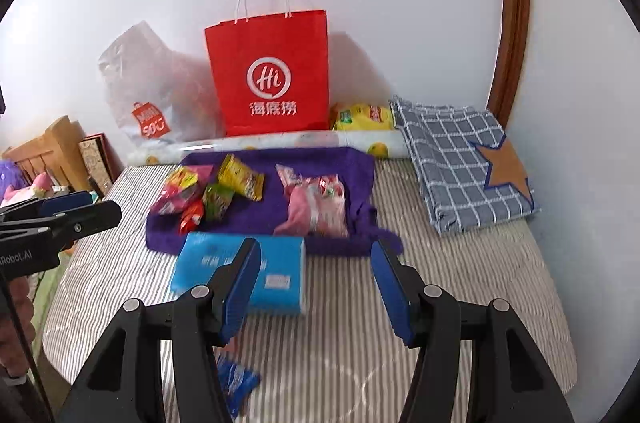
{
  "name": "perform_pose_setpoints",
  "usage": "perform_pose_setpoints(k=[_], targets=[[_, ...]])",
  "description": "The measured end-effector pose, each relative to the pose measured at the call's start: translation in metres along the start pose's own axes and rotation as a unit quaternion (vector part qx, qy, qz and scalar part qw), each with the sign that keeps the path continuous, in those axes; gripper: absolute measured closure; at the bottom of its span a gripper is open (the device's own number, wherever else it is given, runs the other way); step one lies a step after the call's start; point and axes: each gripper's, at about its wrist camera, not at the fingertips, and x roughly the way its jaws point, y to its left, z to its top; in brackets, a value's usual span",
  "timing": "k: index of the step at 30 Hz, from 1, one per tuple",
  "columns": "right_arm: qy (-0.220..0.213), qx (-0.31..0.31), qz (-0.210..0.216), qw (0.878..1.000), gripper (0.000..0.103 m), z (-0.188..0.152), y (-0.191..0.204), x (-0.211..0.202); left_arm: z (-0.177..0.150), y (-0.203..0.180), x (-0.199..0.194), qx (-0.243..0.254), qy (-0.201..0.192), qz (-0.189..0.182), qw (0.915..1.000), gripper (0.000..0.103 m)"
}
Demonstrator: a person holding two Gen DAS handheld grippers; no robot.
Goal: Organize snacks
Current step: 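Grasp the small blue snack packet with the right gripper while the left moves toward the pink pastry packet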
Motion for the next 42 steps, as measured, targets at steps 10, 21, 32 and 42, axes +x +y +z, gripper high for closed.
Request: perform_pose_setpoints(k=[10,21,32,42], targets=[[0.023,0.008,0.002,1.0,0.048,-0.044,0.016,-0.008,-0.038,0.003,-0.016,-0.005,0.01,-0.002,0.9999,0.029],[0.035,0.029,-0.001,0.999,0.048,-0.072,0.031,0.006,-0.069,0.025,-0.013,-0.006,0.015,0.011,0.9998,0.039],[0.04,0.043,-0.018,0.998,0.048,-0.069,0.036,0.024,-0.067,0.042,0.006,-0.001,0.035,0.013,0.9993,0.039],[0.053,0.063,-0.085,0.993,0.038,-0.07,0.023,0.03,-0.059,0.042,0.024,-0.002,0.063,0.039,0.9973,0.037]])
